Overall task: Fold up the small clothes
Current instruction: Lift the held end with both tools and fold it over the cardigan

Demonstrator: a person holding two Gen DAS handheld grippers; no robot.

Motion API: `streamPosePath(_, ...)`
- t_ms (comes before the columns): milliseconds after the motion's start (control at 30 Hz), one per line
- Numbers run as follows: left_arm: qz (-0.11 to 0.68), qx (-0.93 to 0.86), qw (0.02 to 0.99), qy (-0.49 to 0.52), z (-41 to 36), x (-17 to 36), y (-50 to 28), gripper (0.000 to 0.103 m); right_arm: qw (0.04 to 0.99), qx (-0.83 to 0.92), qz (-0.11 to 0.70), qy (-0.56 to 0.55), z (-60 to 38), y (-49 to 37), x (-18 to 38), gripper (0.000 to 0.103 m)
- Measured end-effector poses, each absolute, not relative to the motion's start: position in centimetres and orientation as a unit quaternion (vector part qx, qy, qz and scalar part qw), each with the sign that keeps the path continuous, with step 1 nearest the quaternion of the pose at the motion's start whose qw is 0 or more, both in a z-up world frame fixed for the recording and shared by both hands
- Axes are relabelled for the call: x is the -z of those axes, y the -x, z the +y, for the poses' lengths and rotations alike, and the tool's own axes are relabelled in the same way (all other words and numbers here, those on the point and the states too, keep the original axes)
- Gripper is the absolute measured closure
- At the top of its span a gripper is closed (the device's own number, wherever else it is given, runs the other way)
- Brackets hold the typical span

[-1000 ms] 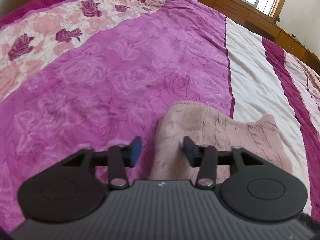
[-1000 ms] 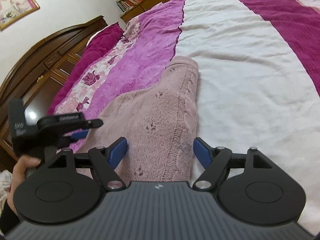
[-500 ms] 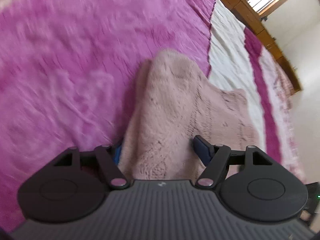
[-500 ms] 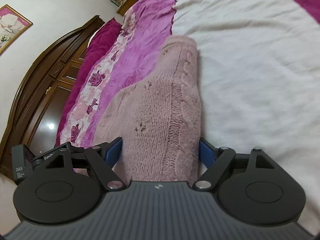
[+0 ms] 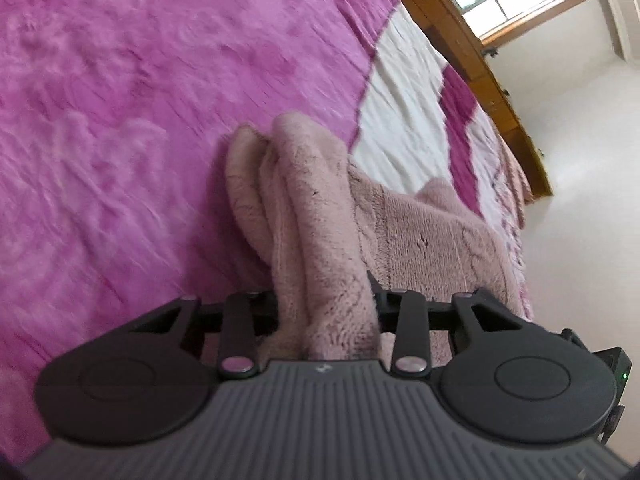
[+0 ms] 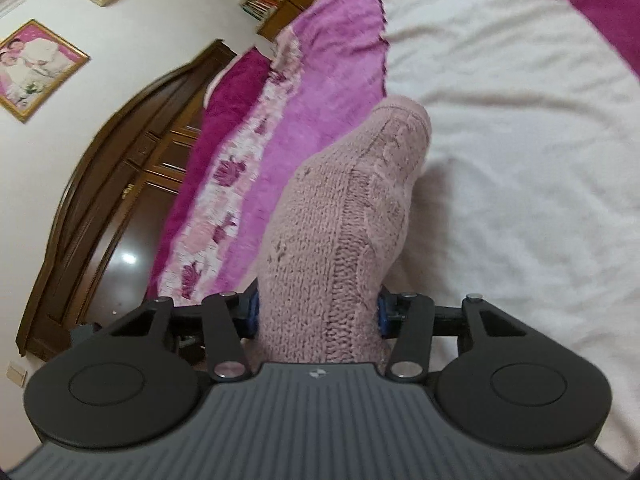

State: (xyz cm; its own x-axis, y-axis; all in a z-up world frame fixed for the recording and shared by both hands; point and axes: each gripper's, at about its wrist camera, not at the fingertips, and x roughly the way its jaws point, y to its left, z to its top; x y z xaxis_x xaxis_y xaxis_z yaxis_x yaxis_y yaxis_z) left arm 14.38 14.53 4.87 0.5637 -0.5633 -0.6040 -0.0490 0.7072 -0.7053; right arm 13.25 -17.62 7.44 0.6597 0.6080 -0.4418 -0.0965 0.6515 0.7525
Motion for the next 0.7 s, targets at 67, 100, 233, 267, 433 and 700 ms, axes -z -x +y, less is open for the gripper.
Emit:
streamPosePath(67, 0.444, 0.17, 0.804, 0.356, 13.6, -4.9, -13.7, 0.065, 0.846, -0.204, 0.347, -0.35, -18.8, -11.8, -8.7, 0.048)
streamPosePath(100, 0.446, 0.179, 0.801, 0.358, 12.9, -5.0, -13.2, 0.065, 0.848, -0.2, 0.347, -0.347, -19.4, -11.1, -9.2, 0.048)
streamPosePath(233, 0.454, 0.206, 0.797, 0.341, 9.8, -5.4, -11.5, 0.066, 0.858, -0.181, 0.346, -0.335, -22.5, -7.5, -10.5, 0.048)
streamPosePath(267, 0.455, 0.211, 0.797, 0.335, 9.1, -5.5, -11.1, 0.066, 0.859, -0.176, 0.345, -0.333, -23.3, -6.6, -10.7, 0.048)
streamPosePath(433, 0.462, 0.232, 0.81, 0.278, 4.7, -6.2, -9.0, 0.066, 0.866, -0.147, 0.344, -0.331, -27.1, -2.4, -11.0, 0.048)
streamPosePath(700, 0.472, 0.204, 0.836, 0.191, 2.4, -4.3, -7.6, 0.064, 0.85, -0.086, 0.389, -0.343, -30.0, -0.4, -5.0, 0.044)
